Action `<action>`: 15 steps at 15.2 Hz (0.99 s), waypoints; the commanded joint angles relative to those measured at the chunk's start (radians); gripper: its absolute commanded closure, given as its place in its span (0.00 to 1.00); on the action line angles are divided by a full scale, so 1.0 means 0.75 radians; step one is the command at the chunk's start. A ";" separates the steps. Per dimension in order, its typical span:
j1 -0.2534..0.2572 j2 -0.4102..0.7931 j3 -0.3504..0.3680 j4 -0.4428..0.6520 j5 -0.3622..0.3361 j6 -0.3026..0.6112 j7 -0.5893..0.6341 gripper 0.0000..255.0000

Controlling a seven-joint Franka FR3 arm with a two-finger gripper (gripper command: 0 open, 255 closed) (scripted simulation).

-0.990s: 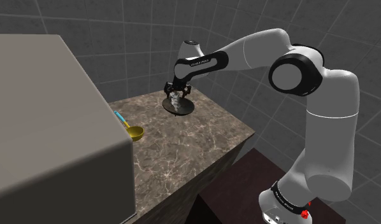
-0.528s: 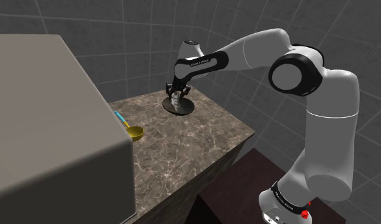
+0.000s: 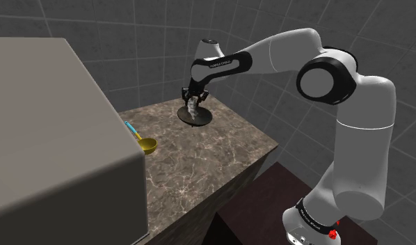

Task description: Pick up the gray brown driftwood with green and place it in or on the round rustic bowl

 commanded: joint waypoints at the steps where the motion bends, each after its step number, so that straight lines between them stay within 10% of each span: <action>1: 0.002 -0.017 -0.002 0.014 -0.004 -0.031 0.002 1.00; 15: 0.005 -0.097 -0.012 0.150 -0.022 -0.246 0.010 1.00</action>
